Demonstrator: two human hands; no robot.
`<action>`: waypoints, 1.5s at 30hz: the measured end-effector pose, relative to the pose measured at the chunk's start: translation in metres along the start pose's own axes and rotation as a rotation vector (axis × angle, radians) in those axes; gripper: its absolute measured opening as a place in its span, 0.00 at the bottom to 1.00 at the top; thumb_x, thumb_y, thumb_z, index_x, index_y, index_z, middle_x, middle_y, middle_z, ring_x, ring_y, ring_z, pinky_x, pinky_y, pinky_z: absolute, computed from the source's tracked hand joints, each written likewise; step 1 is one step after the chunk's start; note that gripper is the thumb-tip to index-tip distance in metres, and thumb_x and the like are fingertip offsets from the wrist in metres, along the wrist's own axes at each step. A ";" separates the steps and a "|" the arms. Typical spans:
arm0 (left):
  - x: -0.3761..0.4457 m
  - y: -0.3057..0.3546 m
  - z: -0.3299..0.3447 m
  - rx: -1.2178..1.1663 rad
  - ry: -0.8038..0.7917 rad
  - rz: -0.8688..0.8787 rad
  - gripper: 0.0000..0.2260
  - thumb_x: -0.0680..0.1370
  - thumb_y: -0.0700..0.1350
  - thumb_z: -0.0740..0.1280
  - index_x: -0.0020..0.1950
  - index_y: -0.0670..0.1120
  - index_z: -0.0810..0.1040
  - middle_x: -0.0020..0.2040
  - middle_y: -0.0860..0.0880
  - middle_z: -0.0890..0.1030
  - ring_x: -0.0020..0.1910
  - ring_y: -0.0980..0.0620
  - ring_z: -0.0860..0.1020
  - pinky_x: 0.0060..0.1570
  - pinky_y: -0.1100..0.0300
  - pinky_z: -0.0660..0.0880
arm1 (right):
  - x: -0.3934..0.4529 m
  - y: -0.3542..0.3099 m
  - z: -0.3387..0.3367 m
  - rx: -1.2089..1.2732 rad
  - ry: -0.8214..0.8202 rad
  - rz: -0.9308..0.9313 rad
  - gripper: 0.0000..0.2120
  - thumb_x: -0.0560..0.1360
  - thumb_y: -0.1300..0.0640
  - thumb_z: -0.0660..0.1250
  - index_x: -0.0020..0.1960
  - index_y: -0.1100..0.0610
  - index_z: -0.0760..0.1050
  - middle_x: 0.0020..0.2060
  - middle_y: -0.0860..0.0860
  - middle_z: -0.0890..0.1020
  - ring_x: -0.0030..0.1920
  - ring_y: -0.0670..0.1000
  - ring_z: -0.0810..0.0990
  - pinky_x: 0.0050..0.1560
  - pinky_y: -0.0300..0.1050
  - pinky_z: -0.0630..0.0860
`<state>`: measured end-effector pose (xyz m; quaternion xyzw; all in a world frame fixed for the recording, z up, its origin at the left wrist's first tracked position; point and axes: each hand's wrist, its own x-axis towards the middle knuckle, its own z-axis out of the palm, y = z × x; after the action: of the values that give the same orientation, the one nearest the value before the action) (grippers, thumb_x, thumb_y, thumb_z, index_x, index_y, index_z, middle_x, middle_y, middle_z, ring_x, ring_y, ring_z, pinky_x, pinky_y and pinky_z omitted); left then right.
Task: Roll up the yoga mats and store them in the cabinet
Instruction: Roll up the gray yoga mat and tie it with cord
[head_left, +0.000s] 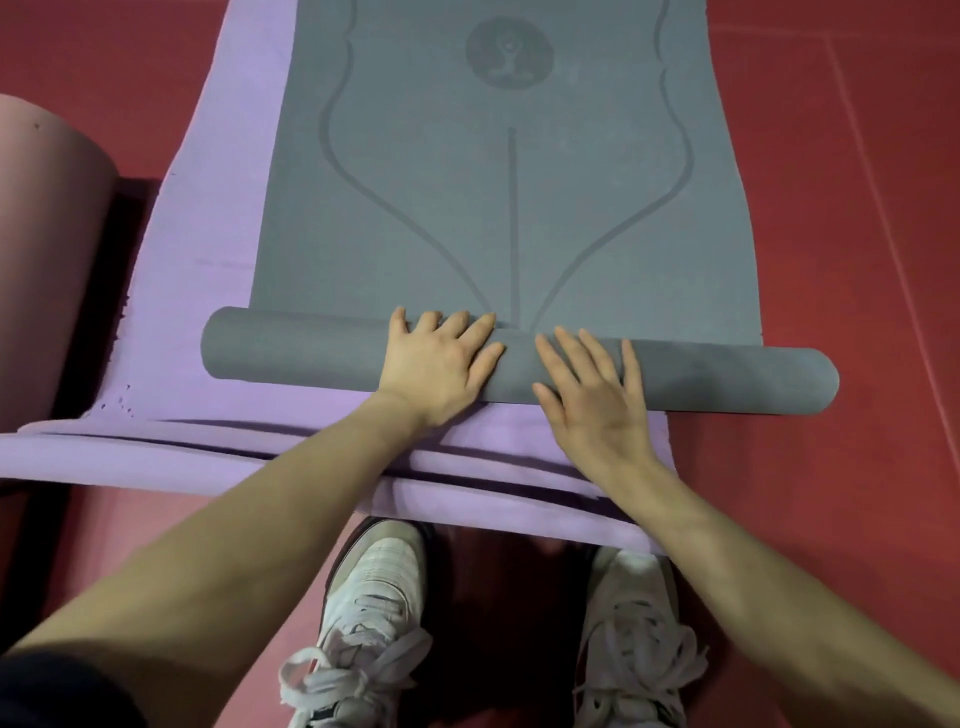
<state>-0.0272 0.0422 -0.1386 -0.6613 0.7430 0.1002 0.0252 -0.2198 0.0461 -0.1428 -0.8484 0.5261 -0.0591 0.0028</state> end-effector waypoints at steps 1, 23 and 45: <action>0.002 -0.001 0.000 0.004 0.000 -0.002 0.27 0.79 0.58 0.46 0.67 0.49 0.74 0.60 0.47 0.80 0.55 0.41 0.77 0.61 0.34 0.62 | 0.000 0.001 0.000 0.004 -0.019 0.001 0.23 0.76 0.47 0.53 0.67 0.54 0.73 0.64 0.52 0.76 0.65 0.55 0.74 0.66 0.64 0.63; 0.004 0.008 -0.005 0.150 0.084 0.043 0.26 0.78 0.55 0.51 0.70 0.43 0.71 0.69 0.42 0.73 0.66 0.38 0.72 0.64 0.38 0.66 | 0.040 0.011 0.001 0.126 -0.066 0.059 0.25 0.77 0.46 0.50 0.70 0.52 0.69 0.69 0.51 0.71 0.70 0.54 0.68 0.69 0.59 0.59; 0.051 -0.005 -0.022 0.056 0.026 0.026 0.28 0.79 0.56 0.44 0.77 0.49 0.59 0.76 0.47 0.61 0.75 0.42 0.59 0.70 0.40 0.54 | 0.070 0.020 -0.002 0.070 0.010 0.013 0.23 0.76 0.49 0.55 0.69 0.55 0.71 0.68 0.54 0.72 0.68 0.55 0.71 0.66 0.60 0.65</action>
<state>-0.0265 -0.0123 -0.1259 -0.6519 0.7542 0.0713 0.0327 -0.2069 -0.0247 -0.1351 -0.8439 0.5294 -0.0817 0.0304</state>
